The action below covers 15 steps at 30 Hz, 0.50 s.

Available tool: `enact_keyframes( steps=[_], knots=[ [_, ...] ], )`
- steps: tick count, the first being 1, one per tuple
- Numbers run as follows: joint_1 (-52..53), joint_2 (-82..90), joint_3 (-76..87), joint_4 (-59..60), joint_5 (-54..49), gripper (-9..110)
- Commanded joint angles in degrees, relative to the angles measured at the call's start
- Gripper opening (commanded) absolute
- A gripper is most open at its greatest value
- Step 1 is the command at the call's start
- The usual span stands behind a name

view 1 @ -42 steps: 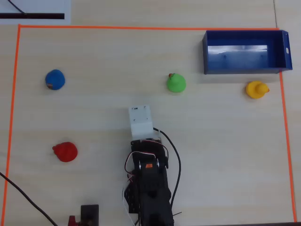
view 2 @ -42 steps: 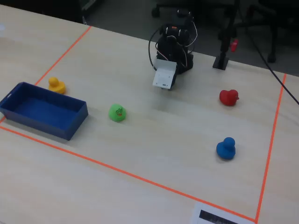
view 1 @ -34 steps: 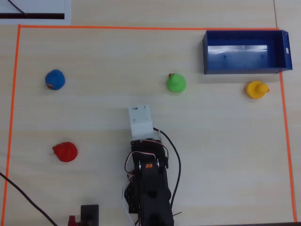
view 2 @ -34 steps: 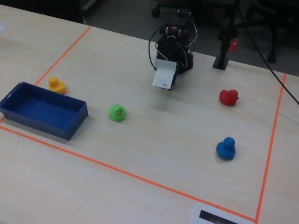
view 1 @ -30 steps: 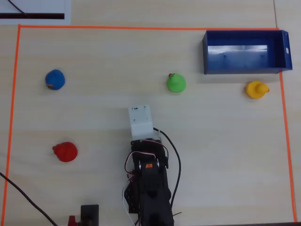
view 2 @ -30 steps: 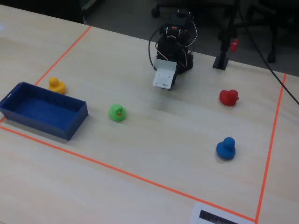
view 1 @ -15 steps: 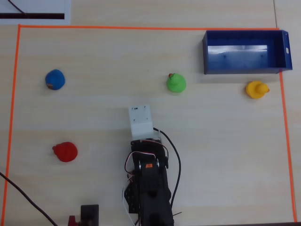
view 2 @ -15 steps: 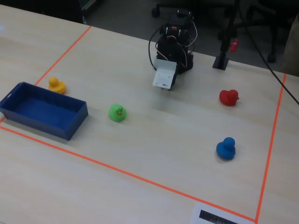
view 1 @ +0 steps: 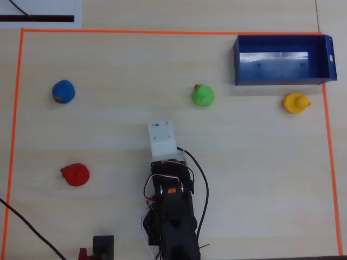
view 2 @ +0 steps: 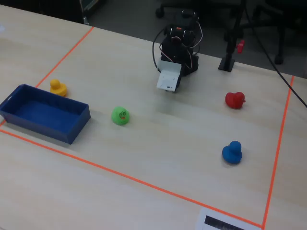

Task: Grasp red duck and put it into box.

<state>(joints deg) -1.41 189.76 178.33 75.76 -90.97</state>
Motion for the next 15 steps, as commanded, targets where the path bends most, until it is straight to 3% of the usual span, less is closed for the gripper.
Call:
enact_keyframes(
  steps=[1,15],
  knots=[
    [0.09,0.00,-0.09,1.32,0.35,7],
    [-1.41,0.00,-0.09,1.32,0.35,5]
  ],
)
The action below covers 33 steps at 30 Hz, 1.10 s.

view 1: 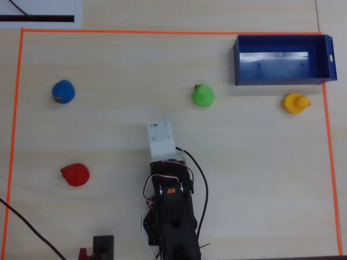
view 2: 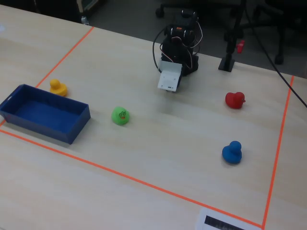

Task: Grasp red duck and put it into box.

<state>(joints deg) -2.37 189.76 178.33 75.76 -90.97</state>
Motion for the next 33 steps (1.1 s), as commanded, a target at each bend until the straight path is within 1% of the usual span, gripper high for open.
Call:
enact_keyframes(
  steps=[1,8,13,16,18,19,21,23,29,33],
  knots=[
    [-0.35,0.00,-0.09,1.32,0.35,5],
    [2.55,0.00,-0.09,1.41,-0.26,5],
    [2.20,-0.62,-0.18,-1.14,-5.98,6],
    [-0.53,-12.30,-4.66,-8.61,-6.15,8],
    [-3.34,-20.39,-9.14,-12.30,-5.54,11],
    [-4.92,-23.64,-10.99,-13.71,-4.83,15],
    [-8.96,-27.77,-14.24,-15.38,-2.72,20],
    [-14.41,-32.78,-19.16,-14.68,1.67,23],
    [-35.33,-50.54,-41.31,-5.10,22.32,28],
    [-43.95,-60.64,-50.36,-4.83,31.20,29]
  ],
)
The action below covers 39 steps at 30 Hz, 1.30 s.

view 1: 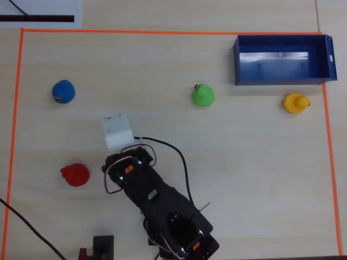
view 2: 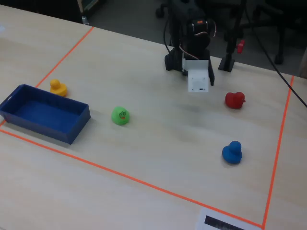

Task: Grasp red duck and put it into box.

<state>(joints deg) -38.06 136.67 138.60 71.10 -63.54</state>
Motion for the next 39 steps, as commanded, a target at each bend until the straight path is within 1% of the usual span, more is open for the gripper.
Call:
enact_keyframes(
  steps=[1,17,21,30,39],
  knots=[
    [-9.58,-9.49,-11.78,-0.70,5.10,29],
    [-20.39,-31.29,-19.42,-5.80,18.02,30],
    [-22.50,-34.01,-22.68,-5.27,20.39,30],
    [-23.99,-36.91,-27.60,-3.34,21.71,31],
    [-22.50,-39.90,-30.76,-4.04,20.13,31]
  ],
)
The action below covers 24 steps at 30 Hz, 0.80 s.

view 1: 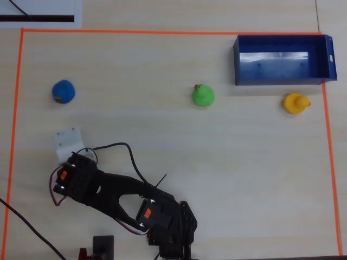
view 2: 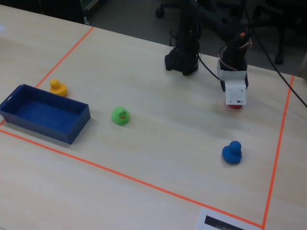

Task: Grasp red duck and put it into box.

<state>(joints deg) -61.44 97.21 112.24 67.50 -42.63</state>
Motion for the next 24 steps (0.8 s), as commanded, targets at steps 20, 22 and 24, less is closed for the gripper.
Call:
enact_keyframes(
  steps=[20,22,24],
  knots=[
    [2.46,-10.11,-10.72,-1.93,-1.67,30],
    [2.29,-10.11,-10.37,-1.93,-1.58,30],
    [2.20,-10.11,-10.46,-1.32,-1.67,26]
  ],
)
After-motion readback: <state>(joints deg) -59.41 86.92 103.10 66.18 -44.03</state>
